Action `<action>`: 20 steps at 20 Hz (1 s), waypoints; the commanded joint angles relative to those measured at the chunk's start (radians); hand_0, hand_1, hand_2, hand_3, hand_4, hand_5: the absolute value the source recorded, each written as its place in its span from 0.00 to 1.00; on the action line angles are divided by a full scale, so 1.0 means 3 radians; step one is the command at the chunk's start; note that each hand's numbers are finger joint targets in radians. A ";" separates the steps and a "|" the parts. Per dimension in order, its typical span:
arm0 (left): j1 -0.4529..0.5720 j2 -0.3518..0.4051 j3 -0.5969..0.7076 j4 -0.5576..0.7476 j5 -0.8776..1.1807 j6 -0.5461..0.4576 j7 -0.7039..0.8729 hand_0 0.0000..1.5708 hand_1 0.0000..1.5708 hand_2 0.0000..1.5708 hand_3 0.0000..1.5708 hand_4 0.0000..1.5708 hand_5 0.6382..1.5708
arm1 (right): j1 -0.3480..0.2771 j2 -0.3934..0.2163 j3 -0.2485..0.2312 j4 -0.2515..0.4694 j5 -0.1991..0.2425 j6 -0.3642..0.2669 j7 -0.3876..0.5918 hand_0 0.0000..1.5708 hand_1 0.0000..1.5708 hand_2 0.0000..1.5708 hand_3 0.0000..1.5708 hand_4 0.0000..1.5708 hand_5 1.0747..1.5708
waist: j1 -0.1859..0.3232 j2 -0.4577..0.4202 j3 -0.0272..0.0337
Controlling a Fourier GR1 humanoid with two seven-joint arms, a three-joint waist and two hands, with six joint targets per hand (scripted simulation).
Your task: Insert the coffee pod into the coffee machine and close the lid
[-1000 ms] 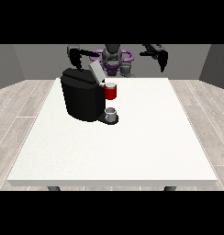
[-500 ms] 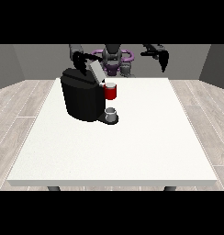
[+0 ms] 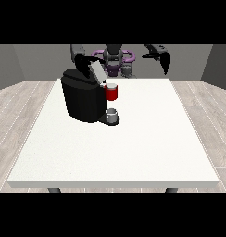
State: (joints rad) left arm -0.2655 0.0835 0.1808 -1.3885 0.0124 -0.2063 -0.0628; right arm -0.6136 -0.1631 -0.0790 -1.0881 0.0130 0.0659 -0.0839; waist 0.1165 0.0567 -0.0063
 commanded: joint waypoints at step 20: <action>-0.0119 0.0198 0.0089 0.0299 0.0123 -0.0034 -0.0239 0.00 0.00 0.00 0.00 0.09 1.00 | -0.0640 0.0088 0.0229 0.0198 0.0378 -0.0113 0.0044 0.00 0.00 0.00 0.00 0.08 1.00 | 0.0097 0.0240 0.0020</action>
State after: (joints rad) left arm -0.2858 0.1144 0.1870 -1.3257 0.0292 -0.1913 -0.0957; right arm -0.7591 -0.1270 -0.0162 -1.0379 0.0943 0.0387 -0.0366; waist 0.1396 0.0887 0.0012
